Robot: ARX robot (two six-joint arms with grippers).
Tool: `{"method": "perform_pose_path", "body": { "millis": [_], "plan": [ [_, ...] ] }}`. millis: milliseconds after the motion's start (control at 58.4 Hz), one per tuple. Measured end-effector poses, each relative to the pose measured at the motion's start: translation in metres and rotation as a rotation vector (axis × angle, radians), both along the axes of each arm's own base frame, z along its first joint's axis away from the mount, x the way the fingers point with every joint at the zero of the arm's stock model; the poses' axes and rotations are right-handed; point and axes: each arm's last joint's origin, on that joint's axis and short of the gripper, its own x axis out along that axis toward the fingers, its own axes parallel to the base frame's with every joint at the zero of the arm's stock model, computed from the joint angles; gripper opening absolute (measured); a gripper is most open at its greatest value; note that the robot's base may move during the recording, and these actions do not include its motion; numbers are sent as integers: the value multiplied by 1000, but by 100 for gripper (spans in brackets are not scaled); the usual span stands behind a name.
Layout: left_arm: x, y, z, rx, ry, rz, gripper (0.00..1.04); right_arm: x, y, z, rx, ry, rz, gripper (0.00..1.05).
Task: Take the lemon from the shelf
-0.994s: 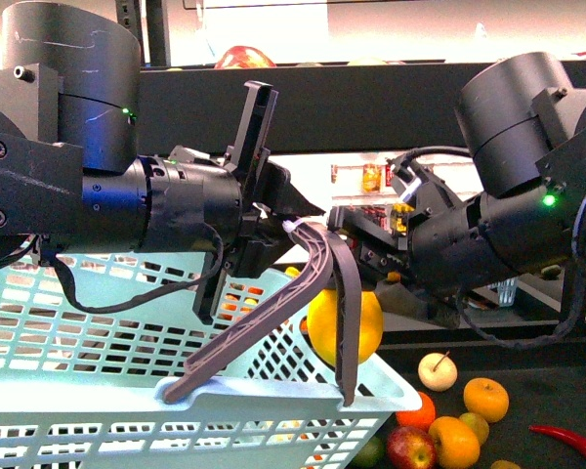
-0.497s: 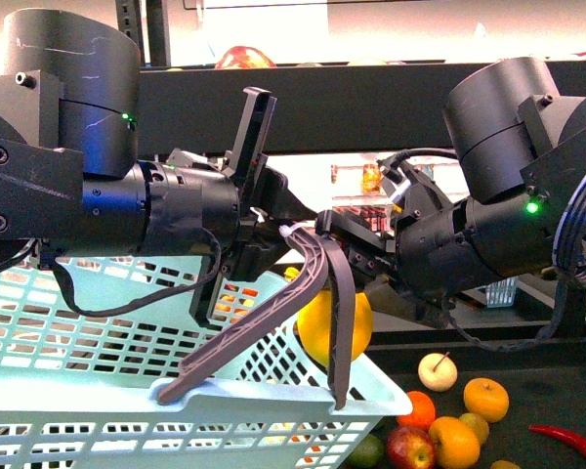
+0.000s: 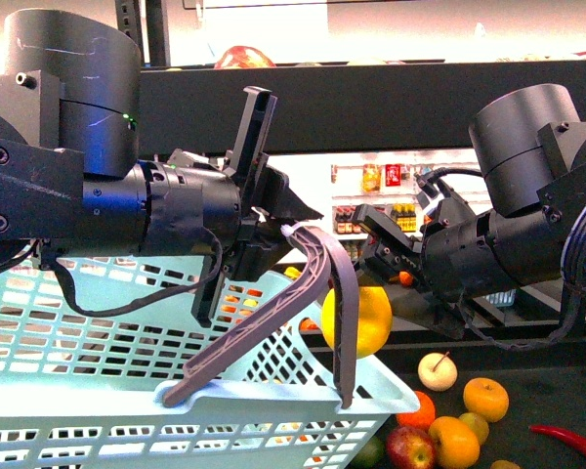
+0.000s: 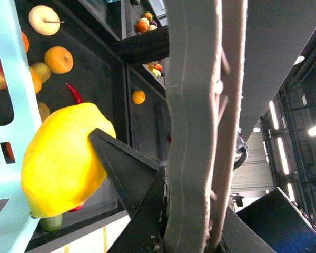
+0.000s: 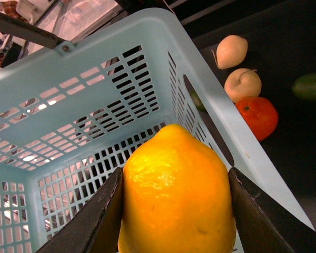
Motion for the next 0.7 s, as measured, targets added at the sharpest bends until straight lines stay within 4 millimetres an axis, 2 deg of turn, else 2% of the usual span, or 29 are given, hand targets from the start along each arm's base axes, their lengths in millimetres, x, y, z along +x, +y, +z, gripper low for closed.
{"method": "perform_pose_path", "body": {
  "millis": [206,445,702],
  "plan": [
    [0,0,0,0,0,0,10,-1,2,0,33,8,2,52],
    [0,0,0,-1,2,0,10,-4,4,-12,36,36,-1,51],
    [0,0,0,-1,2,1,10,-7,16,-24,29,62,23,51]
  ]
}}
